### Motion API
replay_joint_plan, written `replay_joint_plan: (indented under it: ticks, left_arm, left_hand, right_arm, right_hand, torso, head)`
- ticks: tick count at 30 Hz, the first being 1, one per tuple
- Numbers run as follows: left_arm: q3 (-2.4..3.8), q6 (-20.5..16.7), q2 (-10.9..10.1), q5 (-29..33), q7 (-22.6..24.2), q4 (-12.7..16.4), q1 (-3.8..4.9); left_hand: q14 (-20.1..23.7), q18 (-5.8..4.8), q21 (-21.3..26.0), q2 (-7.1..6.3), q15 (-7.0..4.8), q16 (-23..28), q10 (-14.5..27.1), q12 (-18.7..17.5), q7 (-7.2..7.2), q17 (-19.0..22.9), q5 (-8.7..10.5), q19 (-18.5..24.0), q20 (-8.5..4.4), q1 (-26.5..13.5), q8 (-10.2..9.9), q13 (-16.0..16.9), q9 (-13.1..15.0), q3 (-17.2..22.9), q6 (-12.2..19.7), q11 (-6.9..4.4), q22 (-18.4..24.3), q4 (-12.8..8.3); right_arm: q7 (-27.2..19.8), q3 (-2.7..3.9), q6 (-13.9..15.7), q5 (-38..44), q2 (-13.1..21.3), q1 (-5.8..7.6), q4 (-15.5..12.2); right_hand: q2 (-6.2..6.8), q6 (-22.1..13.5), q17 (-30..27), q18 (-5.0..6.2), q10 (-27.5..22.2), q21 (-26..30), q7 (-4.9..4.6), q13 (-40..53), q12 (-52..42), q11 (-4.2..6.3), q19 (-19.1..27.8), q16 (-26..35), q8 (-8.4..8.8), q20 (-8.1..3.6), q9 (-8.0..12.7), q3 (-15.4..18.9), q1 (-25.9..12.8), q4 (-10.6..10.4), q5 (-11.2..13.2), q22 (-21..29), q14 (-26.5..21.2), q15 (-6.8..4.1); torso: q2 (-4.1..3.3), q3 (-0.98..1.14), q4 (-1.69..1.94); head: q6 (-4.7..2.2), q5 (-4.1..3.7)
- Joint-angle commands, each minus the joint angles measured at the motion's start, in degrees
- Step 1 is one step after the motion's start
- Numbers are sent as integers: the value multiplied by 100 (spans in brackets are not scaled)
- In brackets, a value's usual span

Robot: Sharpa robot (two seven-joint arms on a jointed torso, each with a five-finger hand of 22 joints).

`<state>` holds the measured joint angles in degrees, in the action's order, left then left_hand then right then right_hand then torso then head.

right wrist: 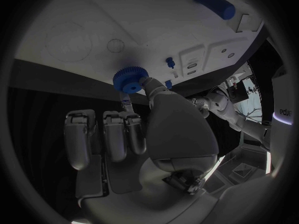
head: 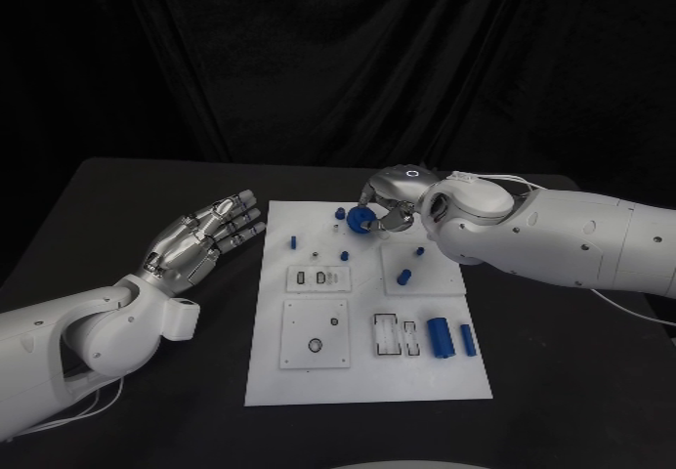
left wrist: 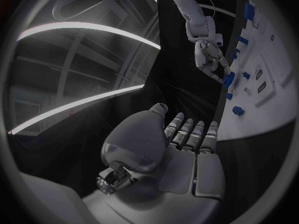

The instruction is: Assemble the parts on the task board

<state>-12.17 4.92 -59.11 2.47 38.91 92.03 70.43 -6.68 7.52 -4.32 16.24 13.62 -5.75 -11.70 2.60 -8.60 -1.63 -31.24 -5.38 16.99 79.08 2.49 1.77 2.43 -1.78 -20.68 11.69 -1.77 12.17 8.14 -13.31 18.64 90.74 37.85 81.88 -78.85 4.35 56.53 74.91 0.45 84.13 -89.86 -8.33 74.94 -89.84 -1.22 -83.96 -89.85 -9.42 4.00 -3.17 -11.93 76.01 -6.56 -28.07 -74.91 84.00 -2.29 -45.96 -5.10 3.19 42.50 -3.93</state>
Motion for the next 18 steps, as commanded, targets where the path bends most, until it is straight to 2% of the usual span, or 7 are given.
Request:
replay_joint_plan:
  ticks: [1, 11, 18]
  left_arm:
    - [4, 103, 17, -2, 860, 4, -8]
    - [4, 101, 21, -1, 849, 8, -8]
    - [4, 104, 31, -1, 842, 4, -8]
  left_hand:
    - [-13, -81, -25, -16, 29, -5, -1, 18, -148, -9, -20, -33, -9, 22, 13, 9, 7, 28, -24, 50, -10, 16]
    - [-13, -81, -25, -16, 29, -5, -1, 18, -148, -9, -20, -33, -9, 22, 13, 9, 7, 28, -24, 50, -10, 16]
    - [-14, -85, -25, -18, 27, -10, -10, 20, -151, -10, -21, -33, -9, 17, 14, 10, 7, 39, -32, 60, -9, 15]
  right_arm:
    - [-14, 11, 52, 36, -56, 12, 27]
    - [-28, 16, 9, 36, -202, 11, 90]
    - [-46, 17, 4, 36, -323, 8, 173]
  right_hand:
    - [-70, 289, 1509, -45, 587, -14, 340, 1506, -16, 38, -604, -15, -218, -26, -1535, -8, 9, -16, 38, -1509, 600, -38]
    - [-70, 276, 1509, -45, 587, -14, 338, 1506, -16, 36, -604, -15, -213, -26, -1542, -9, 9, -14, 60, -1509, 600, -38]
    - [-71, 270, 1509, -45, 587, -14, 336, 1506, -16, 36, -604, -15, -210, -26, -1544, -10, 8, -14, 68, -1509, 600, -38]
  torso:
    - [-1, 5, 3]
    - [-2, 12, -8]
    - [0, 7, 4]
  head:
    - [5, -10]
    - [25, -4]
    - [22, -16]
